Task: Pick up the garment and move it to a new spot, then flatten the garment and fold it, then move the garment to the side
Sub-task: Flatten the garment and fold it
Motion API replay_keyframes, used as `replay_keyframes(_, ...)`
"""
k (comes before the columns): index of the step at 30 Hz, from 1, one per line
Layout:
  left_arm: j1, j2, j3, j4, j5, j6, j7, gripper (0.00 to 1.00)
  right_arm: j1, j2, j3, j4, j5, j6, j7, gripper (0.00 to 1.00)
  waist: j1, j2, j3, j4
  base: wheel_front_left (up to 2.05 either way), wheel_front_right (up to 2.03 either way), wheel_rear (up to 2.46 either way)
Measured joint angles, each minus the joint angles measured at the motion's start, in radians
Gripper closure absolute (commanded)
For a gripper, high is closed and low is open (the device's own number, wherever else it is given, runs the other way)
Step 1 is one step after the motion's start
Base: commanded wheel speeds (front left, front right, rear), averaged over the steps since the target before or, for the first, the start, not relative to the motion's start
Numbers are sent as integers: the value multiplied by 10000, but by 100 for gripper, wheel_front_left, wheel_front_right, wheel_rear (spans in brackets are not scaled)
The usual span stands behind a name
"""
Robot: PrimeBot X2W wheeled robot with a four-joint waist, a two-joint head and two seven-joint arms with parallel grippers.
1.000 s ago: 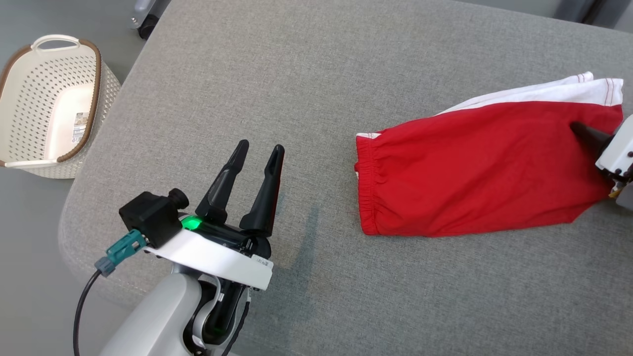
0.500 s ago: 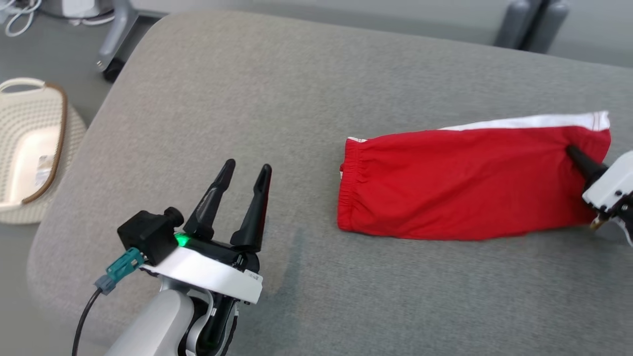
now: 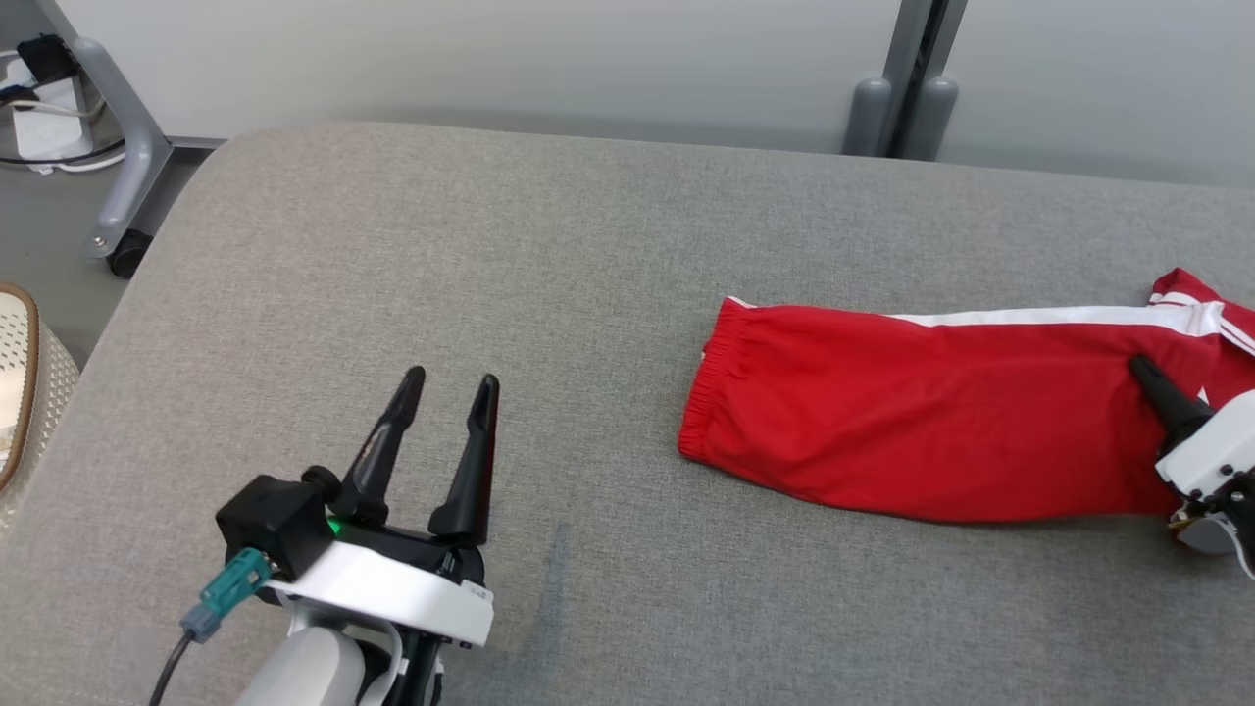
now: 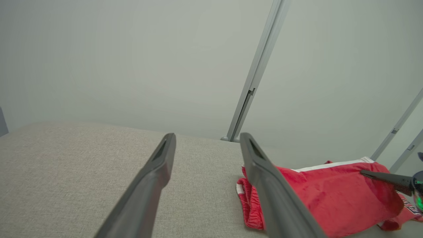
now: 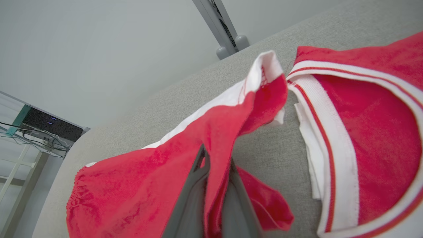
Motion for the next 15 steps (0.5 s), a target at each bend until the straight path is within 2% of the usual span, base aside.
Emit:
replay_keyframes(7,108,-297,-44,180,119,-217,0,0,-48,-176,-140,276,-84,-2,232,100,0,0,-214,300,0,0,0)
replay_keyframes(15,256,-516,-75,531,128,-341,0,0,-594,499,165,-192,-598,-2,888,100,0,0,-360,1016,0,0,0)
